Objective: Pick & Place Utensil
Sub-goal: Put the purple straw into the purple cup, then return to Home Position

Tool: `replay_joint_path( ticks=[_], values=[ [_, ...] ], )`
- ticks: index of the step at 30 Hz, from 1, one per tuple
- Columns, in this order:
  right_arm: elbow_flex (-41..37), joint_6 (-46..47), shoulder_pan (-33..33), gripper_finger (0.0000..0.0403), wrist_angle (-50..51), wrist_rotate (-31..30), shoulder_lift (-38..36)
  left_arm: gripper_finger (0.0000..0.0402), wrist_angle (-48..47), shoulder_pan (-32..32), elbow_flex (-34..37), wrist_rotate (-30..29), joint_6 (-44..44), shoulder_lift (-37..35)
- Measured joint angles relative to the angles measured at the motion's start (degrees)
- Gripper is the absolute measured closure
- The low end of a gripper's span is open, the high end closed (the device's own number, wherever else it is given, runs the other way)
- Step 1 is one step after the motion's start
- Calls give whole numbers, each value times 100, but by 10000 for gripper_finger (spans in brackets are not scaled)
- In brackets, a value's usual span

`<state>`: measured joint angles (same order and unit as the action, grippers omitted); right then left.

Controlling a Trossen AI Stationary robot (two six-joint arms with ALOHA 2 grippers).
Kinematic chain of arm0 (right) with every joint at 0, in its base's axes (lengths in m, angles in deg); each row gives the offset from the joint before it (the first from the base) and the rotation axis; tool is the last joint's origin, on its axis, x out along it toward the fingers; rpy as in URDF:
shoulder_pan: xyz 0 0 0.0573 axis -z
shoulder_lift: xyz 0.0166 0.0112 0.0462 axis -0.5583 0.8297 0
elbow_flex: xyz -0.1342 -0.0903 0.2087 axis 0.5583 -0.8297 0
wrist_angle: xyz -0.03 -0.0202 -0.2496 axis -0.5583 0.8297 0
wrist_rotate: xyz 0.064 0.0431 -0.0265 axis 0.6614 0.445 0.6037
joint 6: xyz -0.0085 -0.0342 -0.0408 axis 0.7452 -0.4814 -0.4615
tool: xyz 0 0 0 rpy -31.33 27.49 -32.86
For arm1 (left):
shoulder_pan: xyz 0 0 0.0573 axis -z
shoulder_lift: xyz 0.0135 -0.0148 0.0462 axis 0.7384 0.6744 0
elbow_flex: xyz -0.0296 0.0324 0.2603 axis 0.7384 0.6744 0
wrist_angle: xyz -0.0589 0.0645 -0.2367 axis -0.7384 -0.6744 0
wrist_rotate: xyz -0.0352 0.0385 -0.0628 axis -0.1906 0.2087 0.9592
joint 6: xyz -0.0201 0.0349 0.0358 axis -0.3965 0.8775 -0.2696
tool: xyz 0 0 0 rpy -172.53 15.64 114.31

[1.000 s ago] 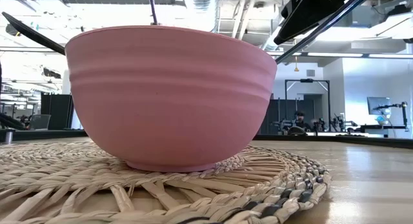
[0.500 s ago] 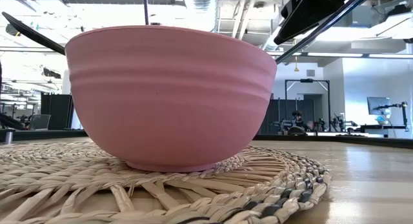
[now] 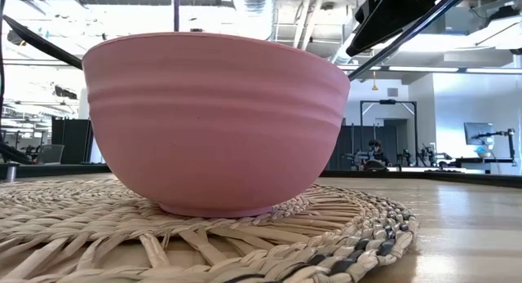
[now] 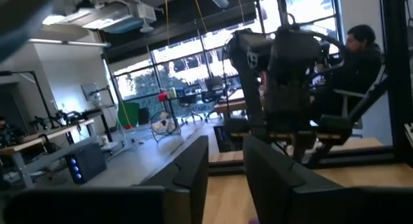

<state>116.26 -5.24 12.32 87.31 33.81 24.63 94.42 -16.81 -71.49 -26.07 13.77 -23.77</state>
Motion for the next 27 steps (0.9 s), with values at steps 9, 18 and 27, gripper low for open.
replay_joint_path(
  ticks=[9,18,27],
  values=[
    [0,-2,0,285,-1,0,0,261,10,2,0,10,-130,280],
    [0,-197,1,285,-134,-4,0,252,178,229,0,3,-130,-182],
    [0,-196,0,285,-147,-3,0,261,151,529,0,-196,-126,-490]
  ],
)
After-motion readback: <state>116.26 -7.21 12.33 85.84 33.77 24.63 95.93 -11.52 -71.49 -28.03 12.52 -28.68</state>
